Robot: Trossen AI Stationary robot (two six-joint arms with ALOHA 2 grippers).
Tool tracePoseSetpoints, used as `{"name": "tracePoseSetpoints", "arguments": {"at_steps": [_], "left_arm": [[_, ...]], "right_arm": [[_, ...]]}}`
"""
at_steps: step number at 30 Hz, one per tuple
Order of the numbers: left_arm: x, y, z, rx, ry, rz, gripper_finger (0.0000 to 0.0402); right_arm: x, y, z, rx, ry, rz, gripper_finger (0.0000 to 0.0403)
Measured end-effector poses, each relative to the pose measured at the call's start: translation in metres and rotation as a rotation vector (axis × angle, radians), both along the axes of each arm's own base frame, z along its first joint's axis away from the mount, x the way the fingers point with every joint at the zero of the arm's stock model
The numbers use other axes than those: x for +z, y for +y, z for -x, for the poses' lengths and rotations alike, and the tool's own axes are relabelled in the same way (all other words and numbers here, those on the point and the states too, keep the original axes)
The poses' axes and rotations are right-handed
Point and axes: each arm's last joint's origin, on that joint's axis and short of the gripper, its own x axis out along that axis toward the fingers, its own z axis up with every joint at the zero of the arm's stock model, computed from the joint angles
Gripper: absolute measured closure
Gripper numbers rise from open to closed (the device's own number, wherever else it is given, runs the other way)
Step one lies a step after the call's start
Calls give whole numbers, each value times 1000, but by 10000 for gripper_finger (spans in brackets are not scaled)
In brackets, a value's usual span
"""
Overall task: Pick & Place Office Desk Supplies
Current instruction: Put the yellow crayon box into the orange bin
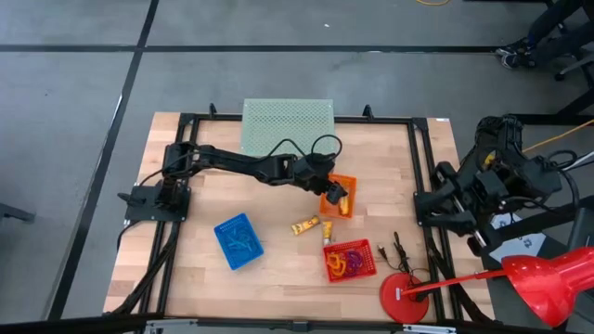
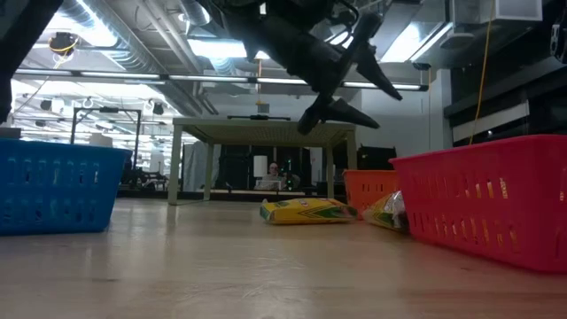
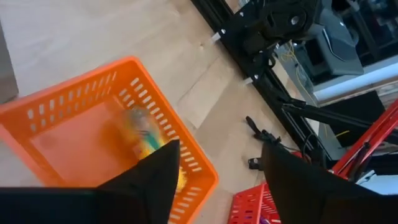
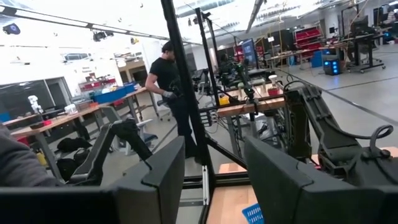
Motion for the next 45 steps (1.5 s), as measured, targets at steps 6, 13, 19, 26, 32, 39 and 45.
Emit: {"name": "tracePoseSetpoints", "arguments": {"at_steps": [6, 13, 19, 26, 32, 39, 45], "left_arm": [[2, -8, 4, -56, 30, 18, 167], [10, -44, 42, -184, 339, -138, 186], [12, -78, 51, -292, 366, -204, 172], [-19, -89, 53, -266, 542, -360, 151], [-50, -78, 44, -278, 632, -340, 151], [-67, -71, 38, -301, 649, -288, 151], [-71, -71, 35, -304, 645, -282, 151]], "right_arm": [[0, 1, 0, 25, 3, -12, 234], [-1, 1, 0, 27, 10, -14, 234], [-2, 1, 0, 25, 13, 3, 234], [-2, 1, 0, 25, 13, 3, 234], [0, 6, -3, 32, 11, -88, 234], [10, 6, -3, 50, -22, -275, 234], [6, 12, -8, -31, -8, -210, 234]]}}
